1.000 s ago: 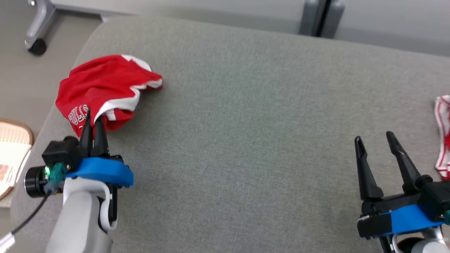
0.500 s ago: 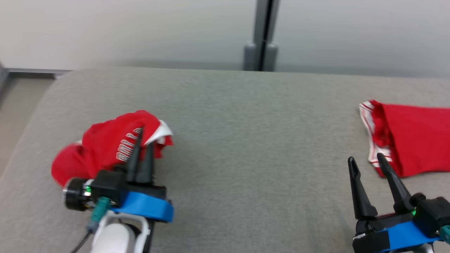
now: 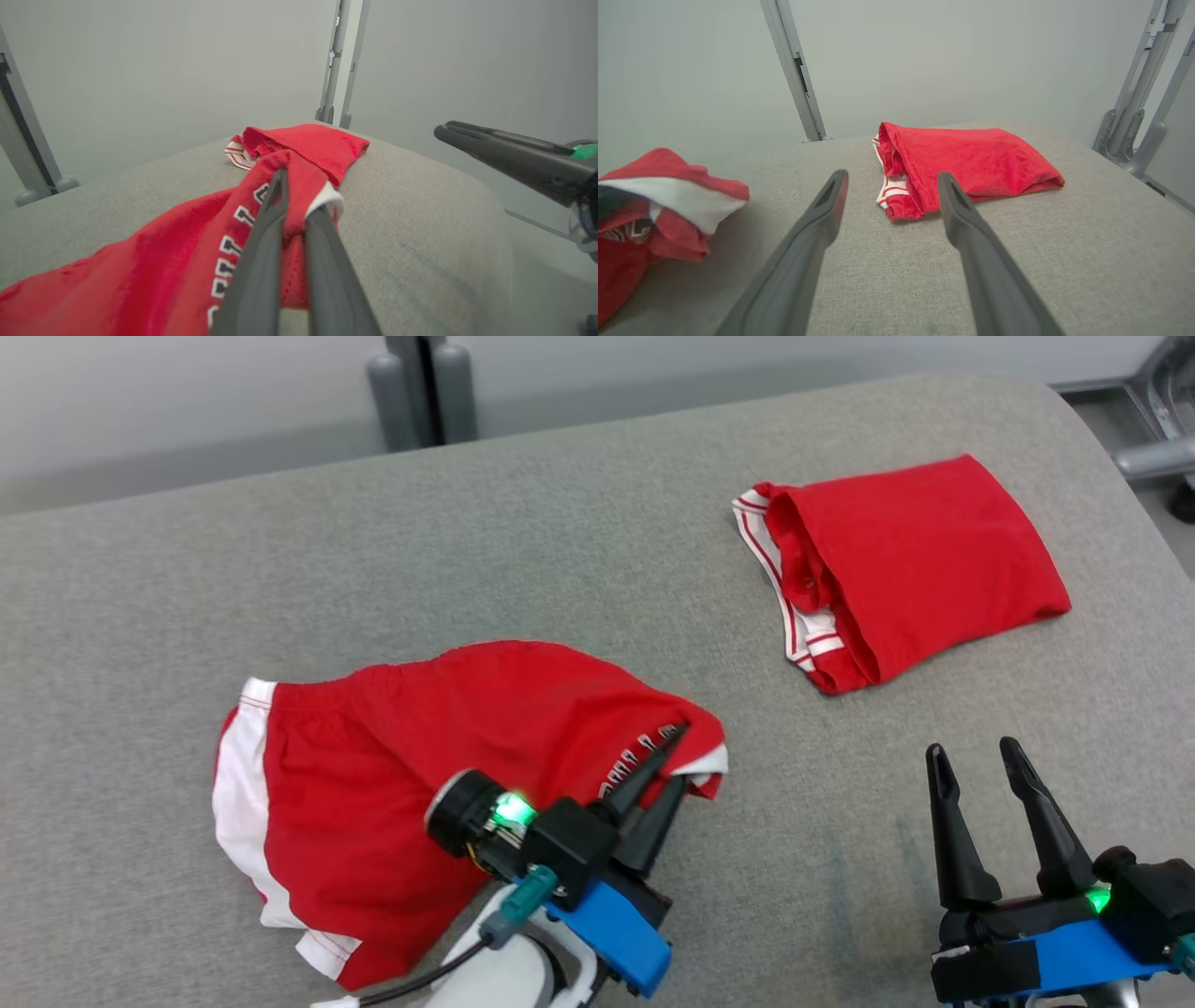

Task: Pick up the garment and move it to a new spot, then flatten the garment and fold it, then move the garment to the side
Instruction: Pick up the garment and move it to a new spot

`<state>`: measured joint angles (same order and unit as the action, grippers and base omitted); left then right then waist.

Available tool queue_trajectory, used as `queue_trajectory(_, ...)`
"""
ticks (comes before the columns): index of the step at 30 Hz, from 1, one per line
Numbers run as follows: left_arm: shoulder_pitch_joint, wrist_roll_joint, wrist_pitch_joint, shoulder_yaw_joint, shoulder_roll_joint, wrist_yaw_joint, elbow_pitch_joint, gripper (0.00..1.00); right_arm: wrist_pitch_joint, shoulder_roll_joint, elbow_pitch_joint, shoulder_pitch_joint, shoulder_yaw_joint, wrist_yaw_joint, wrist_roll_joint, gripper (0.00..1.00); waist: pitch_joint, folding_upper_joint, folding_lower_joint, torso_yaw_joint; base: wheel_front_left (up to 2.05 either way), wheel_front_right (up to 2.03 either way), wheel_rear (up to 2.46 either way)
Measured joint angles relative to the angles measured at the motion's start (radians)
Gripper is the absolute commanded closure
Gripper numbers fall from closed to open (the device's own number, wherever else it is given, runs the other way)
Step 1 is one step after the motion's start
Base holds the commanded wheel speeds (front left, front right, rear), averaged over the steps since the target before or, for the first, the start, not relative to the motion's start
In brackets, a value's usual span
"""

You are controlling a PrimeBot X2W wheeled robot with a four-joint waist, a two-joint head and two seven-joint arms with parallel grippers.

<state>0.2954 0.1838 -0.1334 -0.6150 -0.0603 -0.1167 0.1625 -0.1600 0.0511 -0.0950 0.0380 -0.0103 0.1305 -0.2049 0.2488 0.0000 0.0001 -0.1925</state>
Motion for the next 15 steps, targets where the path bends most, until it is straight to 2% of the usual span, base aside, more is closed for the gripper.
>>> queue_trajectory(6,0.037,0.041,-0.004,-0.105,0.002,-0.007,0.096,1.00,-0.029,0.000,0.039,-0.032,0.007,0.000,-0.019,0.00,0.051,0.0002,0.0001,-0.020,0.00,0.00,0.00)
queue_trajectory(7,0.046,0.043,-0.015,-0.113,0.002,-0.008,0.106,0.63,-0.035,0.000,0.046,-0.036,0.007,0.000,-0.020,0.00,0.053,0.0003,0.0001,-0.017,0.00,0.00,0.00)
queue_trajectory(8,0.057,0.044,-0.028,-0.118,0.002,-0.008,0.112,0.00,-0.038,-0.001,0.054,-0.039,0.006,0.000,-0.020,0.00,0.053,0.0003,0.0001,-0.013,0.00,0.00,0.00)
queue_trajectory(15,0.082,0.043,-0.096,-0.110,-0.006,0.004,0.060,0.00,-0.043,0.000,0.080,-0.047,-0.004,0.000,-0.005,0.00,-0.004,0.0002,-0.0002,0.044,0.00,0.00,0.00)
